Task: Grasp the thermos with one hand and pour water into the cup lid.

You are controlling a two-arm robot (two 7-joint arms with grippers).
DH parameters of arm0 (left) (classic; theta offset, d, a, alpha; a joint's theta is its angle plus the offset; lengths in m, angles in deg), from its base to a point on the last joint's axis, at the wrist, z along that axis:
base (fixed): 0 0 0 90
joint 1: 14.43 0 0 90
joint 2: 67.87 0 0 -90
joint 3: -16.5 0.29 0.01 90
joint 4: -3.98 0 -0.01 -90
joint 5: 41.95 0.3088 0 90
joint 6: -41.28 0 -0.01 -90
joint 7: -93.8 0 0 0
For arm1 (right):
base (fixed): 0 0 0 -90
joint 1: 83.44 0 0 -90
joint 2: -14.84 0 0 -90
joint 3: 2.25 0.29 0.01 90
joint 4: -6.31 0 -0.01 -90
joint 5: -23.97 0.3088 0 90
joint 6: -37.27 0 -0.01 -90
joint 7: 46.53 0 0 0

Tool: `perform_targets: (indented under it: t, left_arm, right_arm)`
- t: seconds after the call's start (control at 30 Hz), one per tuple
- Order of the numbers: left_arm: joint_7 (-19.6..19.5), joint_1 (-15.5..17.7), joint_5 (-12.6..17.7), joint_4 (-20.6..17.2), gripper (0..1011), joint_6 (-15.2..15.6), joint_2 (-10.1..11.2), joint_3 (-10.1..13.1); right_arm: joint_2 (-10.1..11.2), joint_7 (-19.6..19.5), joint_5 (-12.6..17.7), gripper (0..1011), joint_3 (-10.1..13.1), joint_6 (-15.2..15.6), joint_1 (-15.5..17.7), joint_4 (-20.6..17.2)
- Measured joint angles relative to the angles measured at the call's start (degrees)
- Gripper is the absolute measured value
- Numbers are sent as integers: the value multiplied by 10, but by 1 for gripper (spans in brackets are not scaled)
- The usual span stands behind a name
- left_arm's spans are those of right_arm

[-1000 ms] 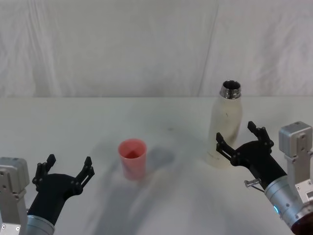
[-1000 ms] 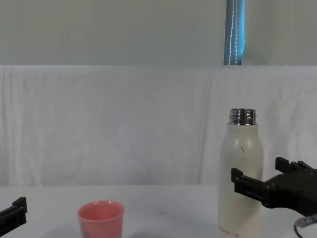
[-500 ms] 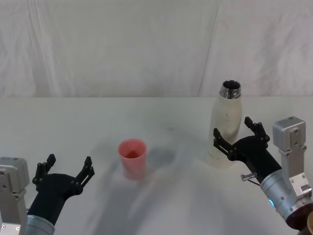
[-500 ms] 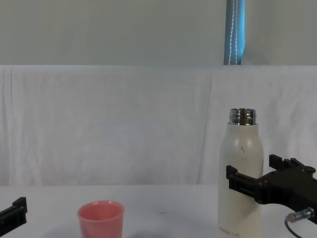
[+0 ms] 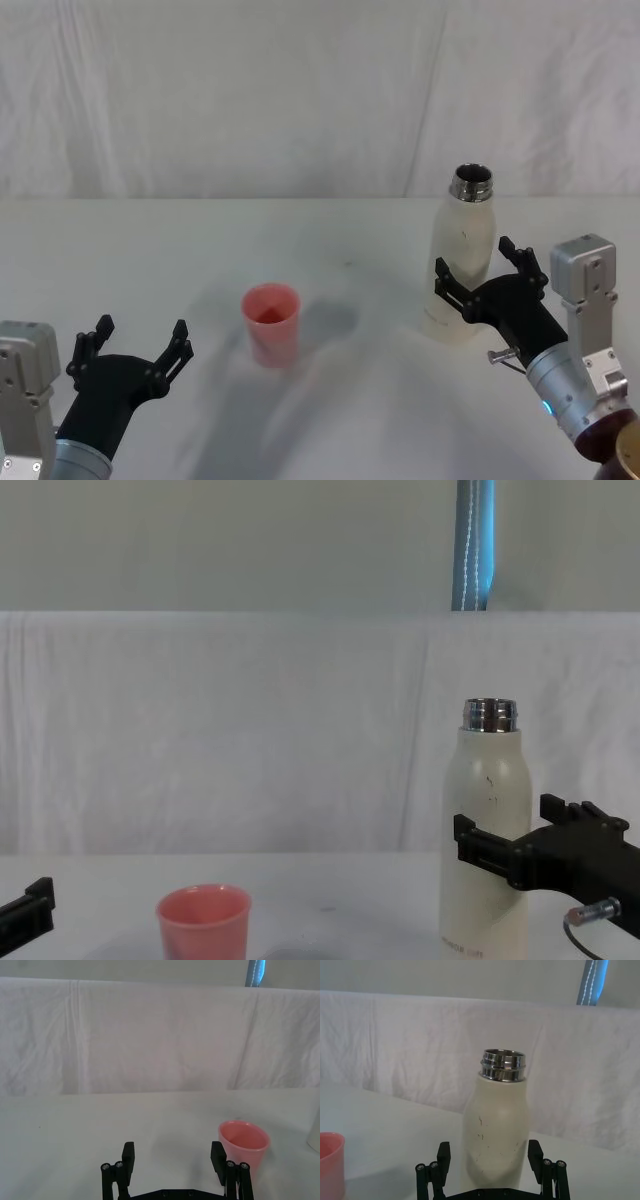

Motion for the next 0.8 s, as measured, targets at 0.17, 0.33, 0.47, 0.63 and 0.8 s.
perform_targets:
  t: [0.17, 0.33, 0.47, 0.63, 0.8]
  left_arm:
    - [0, 0, 0, 0, 1001, 0, 0, 0]
    - [0, 0, 0, 0, 1001, 0, 0, 0]
    - [0, 0, 0, 0, 1001, 0, 0, 0]
    - [0, 0, 0, 0, 1001, 0, 0, 0]
    - [0, 0, 0, 0, 1001, 0, 0, 0]
  right_arm:
    - [-3, -2, -3, 1000, 0, -1, -6, 10]
    - [-6, -2, -5, 1000, -1, -2, -11, 18]
    - [-8, -2, -5, 1000, -1, -3, -15, 25]
    - [-15, -5, -4, 1000, 0, -3, -21, 37]
    - [-23, -10, -2, 1000, 2, -2, -27, 47]
